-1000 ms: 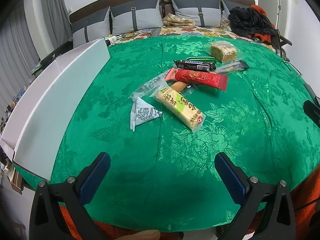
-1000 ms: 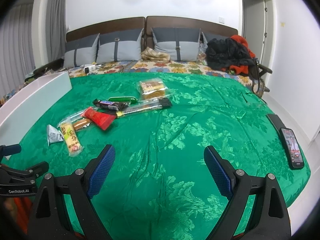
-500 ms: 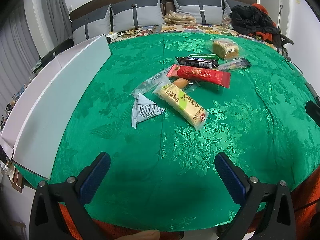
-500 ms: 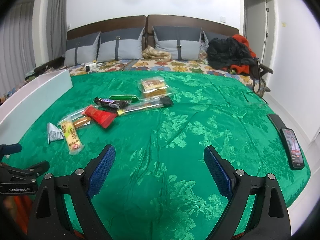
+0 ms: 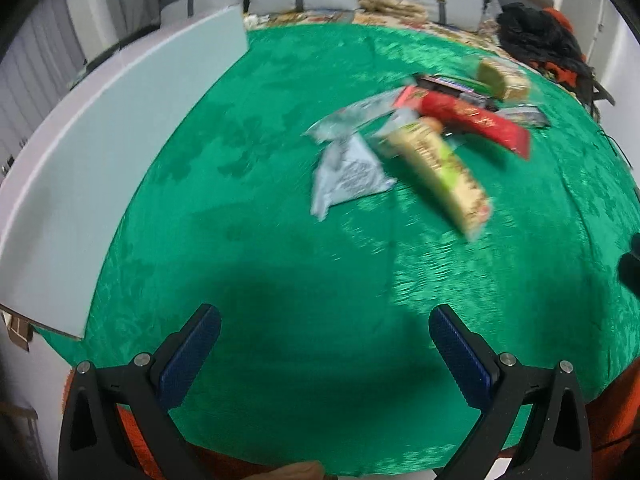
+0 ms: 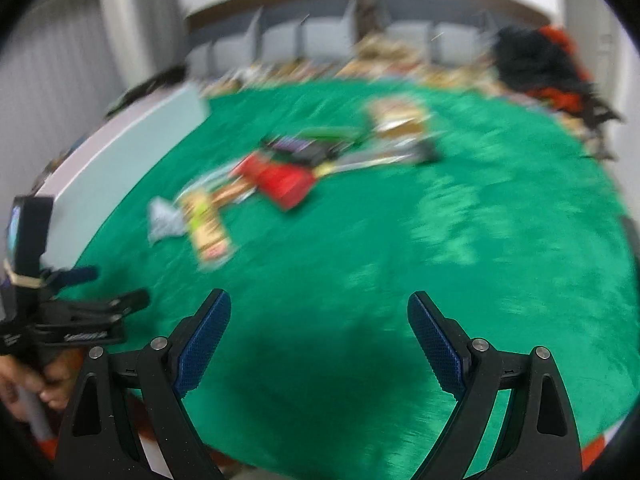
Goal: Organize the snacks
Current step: 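Reach the right tool to the yellow-green rice cake bar and grasp it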
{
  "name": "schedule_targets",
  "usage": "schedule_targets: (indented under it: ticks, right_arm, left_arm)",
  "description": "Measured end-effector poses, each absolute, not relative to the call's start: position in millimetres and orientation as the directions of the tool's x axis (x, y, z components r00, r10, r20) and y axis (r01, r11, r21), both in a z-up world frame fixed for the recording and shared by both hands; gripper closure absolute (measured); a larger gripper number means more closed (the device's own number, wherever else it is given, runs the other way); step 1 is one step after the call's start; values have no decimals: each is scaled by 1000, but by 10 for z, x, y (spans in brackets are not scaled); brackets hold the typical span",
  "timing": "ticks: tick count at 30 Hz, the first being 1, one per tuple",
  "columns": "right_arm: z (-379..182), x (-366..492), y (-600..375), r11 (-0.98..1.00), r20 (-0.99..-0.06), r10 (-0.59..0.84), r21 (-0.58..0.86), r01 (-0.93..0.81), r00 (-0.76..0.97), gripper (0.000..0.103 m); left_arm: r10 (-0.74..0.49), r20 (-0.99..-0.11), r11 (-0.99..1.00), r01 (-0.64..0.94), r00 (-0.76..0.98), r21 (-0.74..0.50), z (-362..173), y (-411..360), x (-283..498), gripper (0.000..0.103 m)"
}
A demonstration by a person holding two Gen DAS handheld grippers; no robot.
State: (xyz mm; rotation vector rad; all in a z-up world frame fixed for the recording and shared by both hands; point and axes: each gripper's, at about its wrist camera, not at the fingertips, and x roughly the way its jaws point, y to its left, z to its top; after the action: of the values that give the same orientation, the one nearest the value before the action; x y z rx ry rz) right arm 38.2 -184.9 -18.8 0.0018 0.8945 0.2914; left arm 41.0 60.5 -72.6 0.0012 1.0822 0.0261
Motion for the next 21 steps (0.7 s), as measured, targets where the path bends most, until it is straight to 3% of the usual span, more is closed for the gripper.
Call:
schedule_targets:
  ticks: [9, 21]
  right_arm:
    - [-241, 906, -1268, 911, -840, 312, 132, -392, 443, 11]
    - [-493, 1318, -678, 861, -899, 303, 116, -494, 316, 13]
  left_arm:
    - [9, -905, 999, -36, 425, -7, -878, 776, 384, 0]
    - [-1, -865, 1000, -12, 503, -8, -899, 772, 329, 0]
